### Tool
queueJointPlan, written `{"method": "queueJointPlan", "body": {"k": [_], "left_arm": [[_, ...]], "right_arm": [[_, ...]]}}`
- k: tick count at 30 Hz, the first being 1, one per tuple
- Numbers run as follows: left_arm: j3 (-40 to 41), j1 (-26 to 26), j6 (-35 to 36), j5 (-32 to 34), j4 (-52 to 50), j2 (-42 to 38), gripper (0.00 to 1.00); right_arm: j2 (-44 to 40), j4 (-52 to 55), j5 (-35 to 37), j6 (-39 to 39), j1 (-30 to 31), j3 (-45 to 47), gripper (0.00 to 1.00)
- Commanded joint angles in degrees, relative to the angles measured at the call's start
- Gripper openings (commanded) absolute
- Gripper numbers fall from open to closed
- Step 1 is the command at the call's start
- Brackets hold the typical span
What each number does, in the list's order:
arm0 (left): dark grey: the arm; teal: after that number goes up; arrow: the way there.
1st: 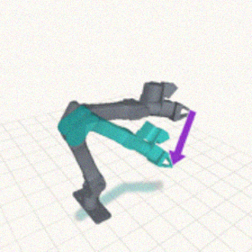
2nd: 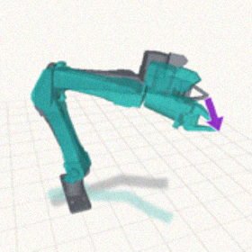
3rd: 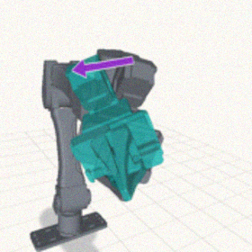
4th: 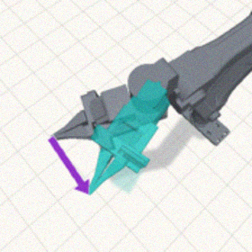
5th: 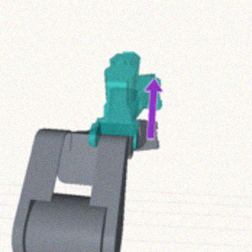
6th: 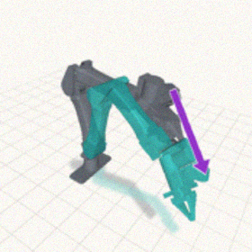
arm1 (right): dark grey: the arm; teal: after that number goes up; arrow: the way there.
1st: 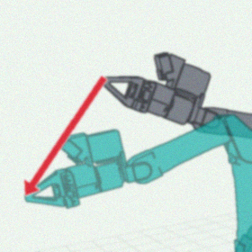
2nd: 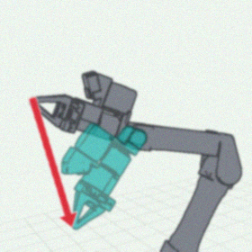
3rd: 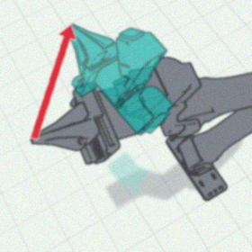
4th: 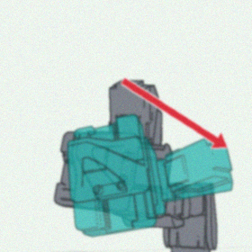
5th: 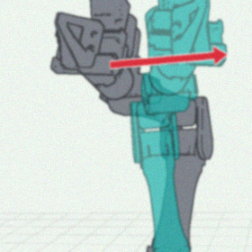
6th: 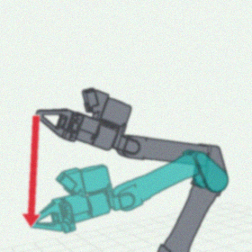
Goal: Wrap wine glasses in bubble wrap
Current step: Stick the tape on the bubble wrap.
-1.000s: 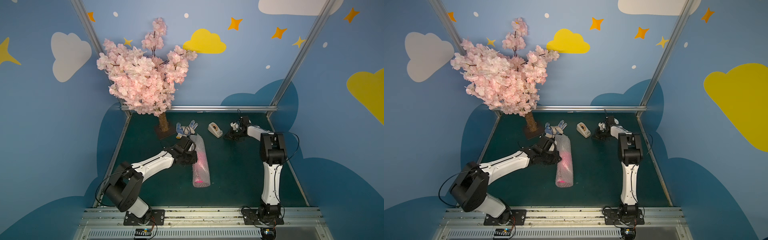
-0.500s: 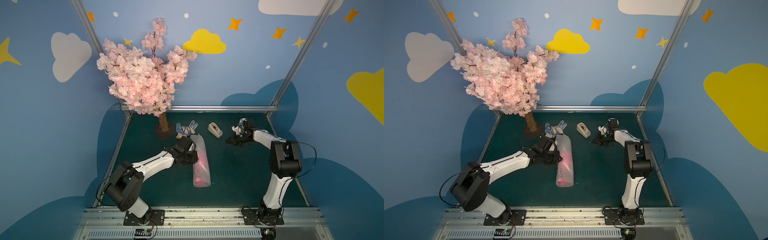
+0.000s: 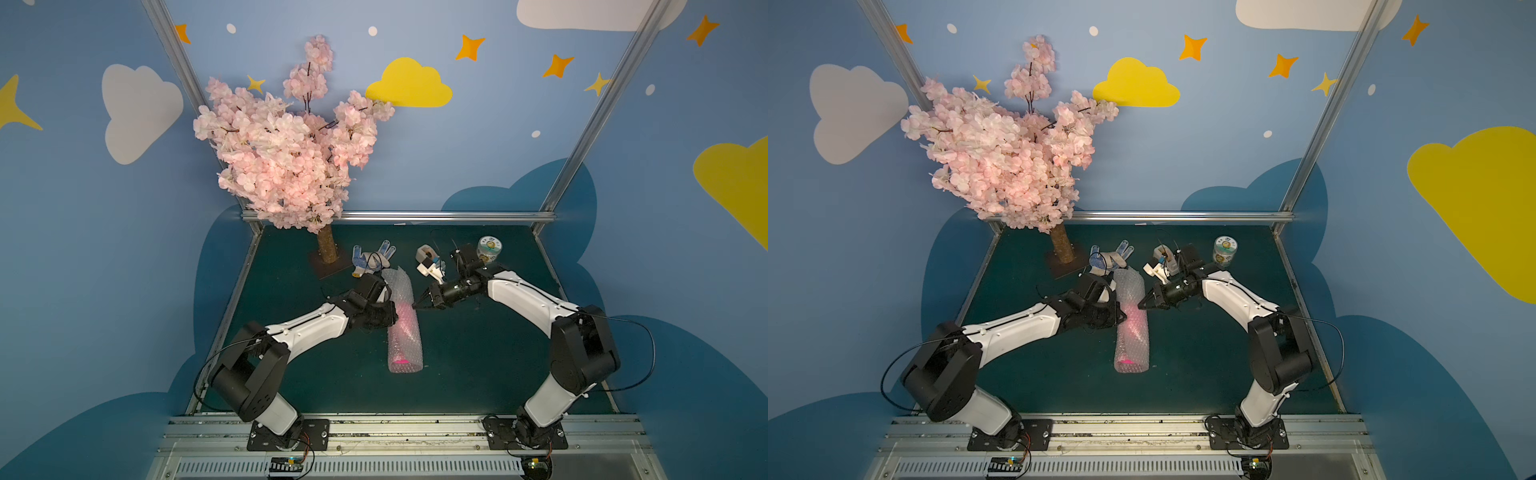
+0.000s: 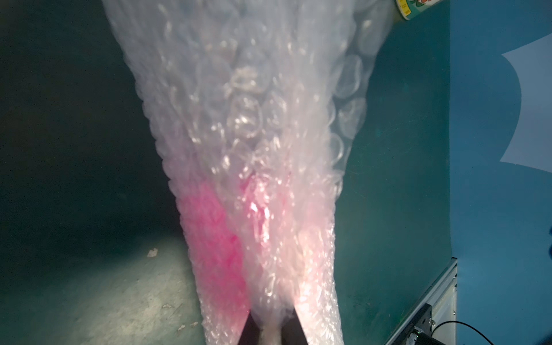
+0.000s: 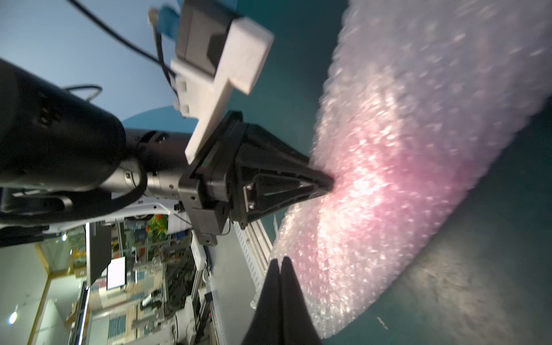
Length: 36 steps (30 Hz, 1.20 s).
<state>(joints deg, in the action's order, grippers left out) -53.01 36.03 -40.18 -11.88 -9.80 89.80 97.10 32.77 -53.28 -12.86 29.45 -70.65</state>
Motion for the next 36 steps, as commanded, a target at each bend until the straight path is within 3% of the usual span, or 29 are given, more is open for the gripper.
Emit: {"method": "queueJointPlan", "body": {"k": [1, 14, 36], "left_arm": [[1.5, 0.1, 1.0, -0.1, -1.7, 0.6, 0.12], [2.0, 0.1, 0.5, -0.4, -1.1, 0.1, 0.12], [2.2, 0.3, 0.0, 0.3, -1.7, -1.4, 0.12]], "right_arm": [[1.0, 4.7, -1.2, 3.3, 2.4, 0.5, 0.00], [5.4, 3.4, 1.8, 2.3, 6.6, -0.2, 0.00], [8.9, -0.3, 3.8, -2.4, 7.7, -2.2, 0.00]]}}
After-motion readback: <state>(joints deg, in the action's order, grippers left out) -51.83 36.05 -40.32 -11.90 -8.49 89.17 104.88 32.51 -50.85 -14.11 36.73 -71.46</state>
